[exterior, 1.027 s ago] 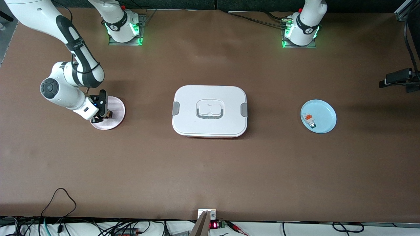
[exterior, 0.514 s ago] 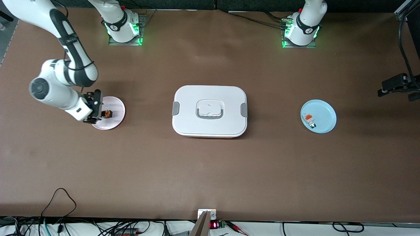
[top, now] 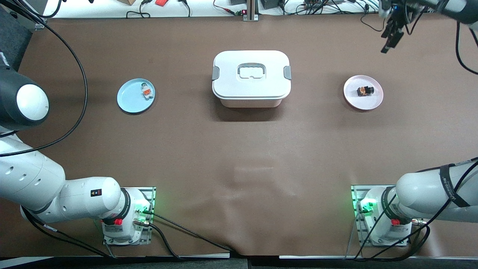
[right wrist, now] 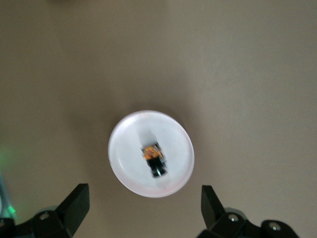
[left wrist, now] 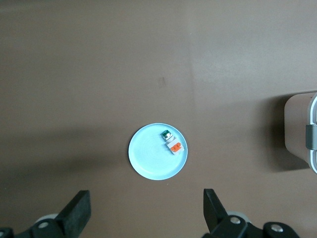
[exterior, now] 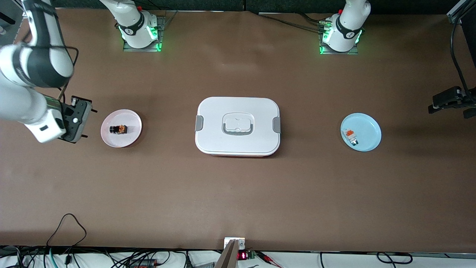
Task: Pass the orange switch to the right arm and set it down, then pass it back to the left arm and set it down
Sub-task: 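Open the right gripper and withdraw it from the white plate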
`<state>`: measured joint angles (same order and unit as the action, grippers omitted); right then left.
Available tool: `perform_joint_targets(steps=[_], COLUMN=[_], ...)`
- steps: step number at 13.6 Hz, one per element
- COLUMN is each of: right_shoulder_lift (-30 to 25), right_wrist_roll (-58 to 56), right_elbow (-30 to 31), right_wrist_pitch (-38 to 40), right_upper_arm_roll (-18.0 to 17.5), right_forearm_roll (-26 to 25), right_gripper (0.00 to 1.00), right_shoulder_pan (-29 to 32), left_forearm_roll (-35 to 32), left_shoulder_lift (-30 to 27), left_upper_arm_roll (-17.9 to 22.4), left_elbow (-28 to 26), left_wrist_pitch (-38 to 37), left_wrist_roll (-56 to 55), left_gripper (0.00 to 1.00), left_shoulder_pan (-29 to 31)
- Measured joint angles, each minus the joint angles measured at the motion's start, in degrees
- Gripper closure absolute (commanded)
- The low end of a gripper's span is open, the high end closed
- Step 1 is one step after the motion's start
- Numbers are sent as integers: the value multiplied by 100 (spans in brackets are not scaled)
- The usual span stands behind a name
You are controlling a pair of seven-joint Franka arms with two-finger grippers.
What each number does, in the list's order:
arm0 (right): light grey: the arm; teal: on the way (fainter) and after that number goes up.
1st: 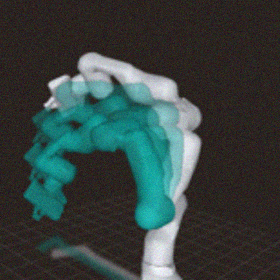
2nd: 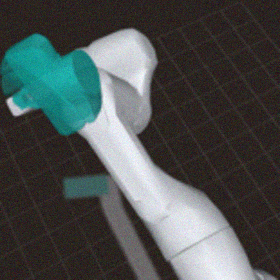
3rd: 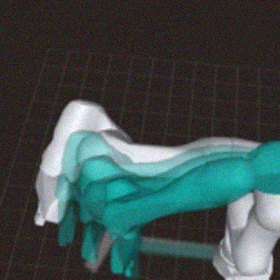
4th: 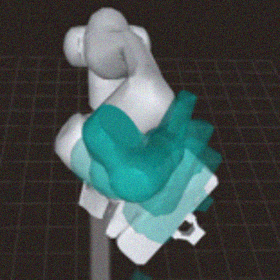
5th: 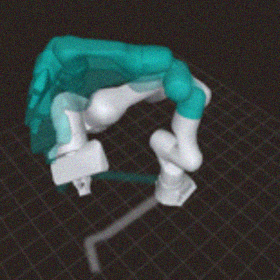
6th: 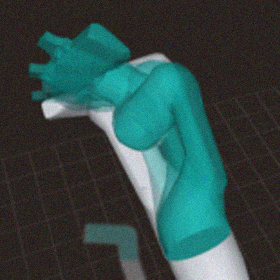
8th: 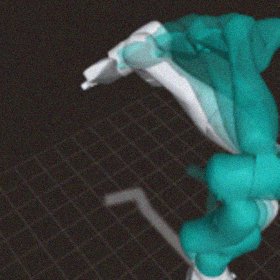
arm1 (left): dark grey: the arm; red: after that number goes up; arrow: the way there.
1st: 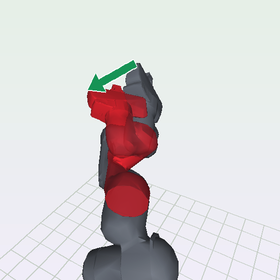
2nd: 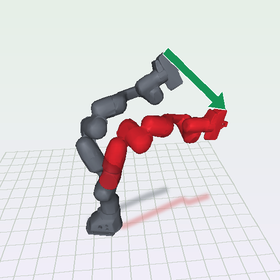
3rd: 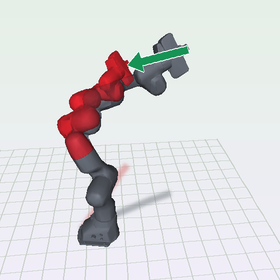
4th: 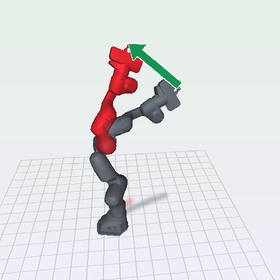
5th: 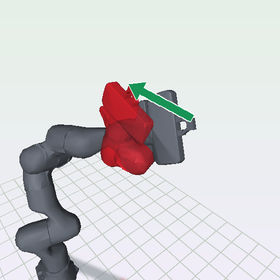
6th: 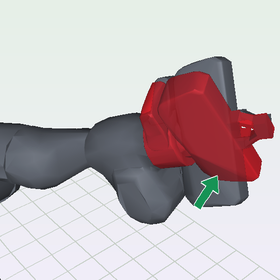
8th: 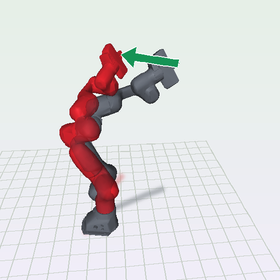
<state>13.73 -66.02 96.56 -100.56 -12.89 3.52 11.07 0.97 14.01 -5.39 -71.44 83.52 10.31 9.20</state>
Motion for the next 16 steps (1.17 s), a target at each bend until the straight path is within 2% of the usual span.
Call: perform_joint_targets(steps=[3, 6, 9, 11, 13, 16], right_shoulder_lift=[-79, -184, -298, -310, -366, -565], right_wrist_roll=[1904, 4210, 6166, 6764, 6868, 7004], right_elbow=[-466, -1019, -1725, -2053, -2142, -2079], right_wrist_pitch=[470, 1070, 2176, 2623, 2691, 2741], right_upper_arm_roll=[-12, -16, 57, 269, 482, 785], right_forearm_roll=[625, 716, 693, 397, -290, -666], right_gripper=[0, 0, 0, 0, 0, 0], right_shoulder_pan=[-108, -307, -323, -337, -538, -768], left_forearm_roll=[0, 0, 0, 0, 0, 1], left_shoulder_lift=[1, 1, -93, -404, -917, -1326], left_upper_arm_roll=[0, 0, -1, -22, -48, -58], left_elbow=[-33, -38, -54, -359, -1086, -1651], left_wrist_pitch=[0, -4, -127, 19, 505, 733], left_wrist_roll=[-9, -9, -11, -11, -25, -46], left_gripper=[0, 0, 0, 0, 0, 0], left_shoulder_pan=[4, 5, 8, 6, 4, -15])
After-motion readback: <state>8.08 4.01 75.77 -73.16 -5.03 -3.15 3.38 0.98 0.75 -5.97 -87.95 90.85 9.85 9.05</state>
